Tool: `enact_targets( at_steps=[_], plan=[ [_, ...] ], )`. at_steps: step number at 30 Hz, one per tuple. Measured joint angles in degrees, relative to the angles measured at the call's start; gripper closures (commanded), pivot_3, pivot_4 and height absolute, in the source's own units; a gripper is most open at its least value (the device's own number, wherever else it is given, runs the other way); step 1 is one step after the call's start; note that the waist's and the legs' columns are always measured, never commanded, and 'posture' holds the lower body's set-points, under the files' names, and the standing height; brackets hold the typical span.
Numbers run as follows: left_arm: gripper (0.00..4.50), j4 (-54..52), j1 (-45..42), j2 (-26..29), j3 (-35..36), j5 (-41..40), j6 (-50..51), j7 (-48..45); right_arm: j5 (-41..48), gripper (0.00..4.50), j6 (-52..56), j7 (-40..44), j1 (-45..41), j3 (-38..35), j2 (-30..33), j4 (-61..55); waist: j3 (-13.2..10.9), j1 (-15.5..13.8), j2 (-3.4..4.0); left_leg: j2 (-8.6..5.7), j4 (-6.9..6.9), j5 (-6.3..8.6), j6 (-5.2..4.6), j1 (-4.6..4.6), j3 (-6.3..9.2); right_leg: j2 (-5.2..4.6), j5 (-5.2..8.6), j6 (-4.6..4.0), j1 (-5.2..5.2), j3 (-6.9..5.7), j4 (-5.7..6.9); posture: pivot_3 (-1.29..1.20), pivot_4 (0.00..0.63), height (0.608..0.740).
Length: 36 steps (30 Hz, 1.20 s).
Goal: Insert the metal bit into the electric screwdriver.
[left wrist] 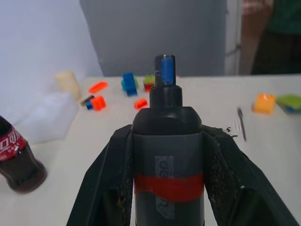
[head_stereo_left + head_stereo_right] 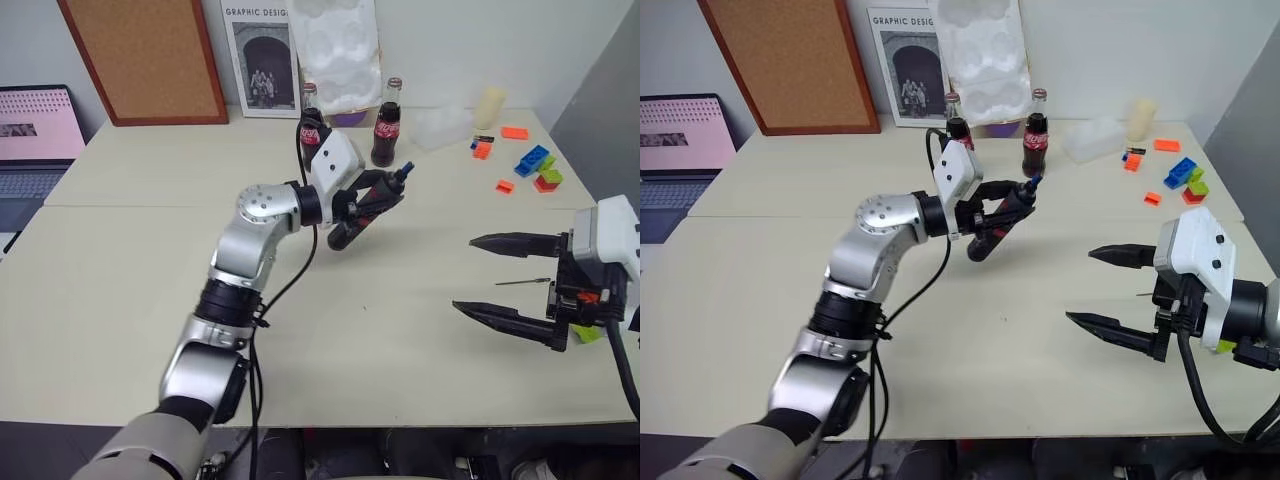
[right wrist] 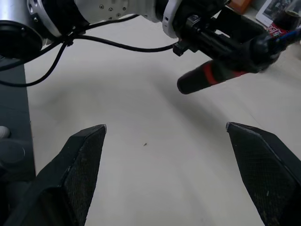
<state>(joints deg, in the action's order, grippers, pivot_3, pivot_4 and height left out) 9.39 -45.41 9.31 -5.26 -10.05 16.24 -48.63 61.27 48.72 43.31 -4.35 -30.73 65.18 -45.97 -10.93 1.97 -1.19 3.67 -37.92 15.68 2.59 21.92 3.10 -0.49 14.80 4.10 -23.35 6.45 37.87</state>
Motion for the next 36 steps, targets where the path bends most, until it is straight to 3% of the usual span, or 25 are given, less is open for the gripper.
enact_targets(
  at_steps=[4,11,16,26,36],
  plan=[
    [2.85,-0.70,7.99,-4.31,-0.05,-0.40,-2.93,5.03,-1.19,0.21,-0.84,-1.88,-3.13,4.44,-0.38,-0.13,-0.01,-0.24,-0.01,-0.01,-0.04,0.00,0.01,0.03,0.01,0.00,-0.01,-0.01,-0.01,0.00,0.03,0.00,0.150,0.740],
    [2.85,-2.36,13.55,-4.18,0.47,-0.85,-6.75,8.74,-2.97,0.21,-1.64,-3.83,-6.15,10.07,-1.05,-0.33,0.00,-0.33,0.00,-0.04,-0.05,0.00,0.01,0.03,-0.03,-0.02,-0.01,0.04,0.01,0.01,-0.01,0.00,0.150,0.740],
    [2.85,-6.12,16.47,-1.95,0.12,-1.37,-7.70,9.15,-3.69,0.21,-1.76,-4.70,-7.96,11.74,-1.34,-0.30,0.01,-0.07,0.01,-0.01,-0.01,0.00,0.01,-0.03,-0.02,0.01,0.00,0.03,0.01,0.01,0.02,0.00,0.150,0.740],
    [2.85,-20.67,25.06,8.65,2.24,-7.32,-1.04,8.48,-4.30,0.21,-2.00,-4.62,-8.08,12.60,-2.03,-0.30,0.04,0.37,0.05,0.01,-0.04,-0.01,0.02,-0.16,-0.05,0.02,0.05,0.18,0.06,0.05,0.09,0.00,0.150,0.740],
    [2.85,-23.37,26.04,11.24,4.00,-12.37,3.95,8.46,-6.19,0.21,-2.49,-3.23,-8.04,13.93,-2.56,0.83,0.05,0.32,0.05,0.01,-0.02,-0.01,0.02,-0.11,-0.05,0.02,0.03,0.19,0.06,0.05,-0.03,0.00,0.150,0.740]
  ],
)
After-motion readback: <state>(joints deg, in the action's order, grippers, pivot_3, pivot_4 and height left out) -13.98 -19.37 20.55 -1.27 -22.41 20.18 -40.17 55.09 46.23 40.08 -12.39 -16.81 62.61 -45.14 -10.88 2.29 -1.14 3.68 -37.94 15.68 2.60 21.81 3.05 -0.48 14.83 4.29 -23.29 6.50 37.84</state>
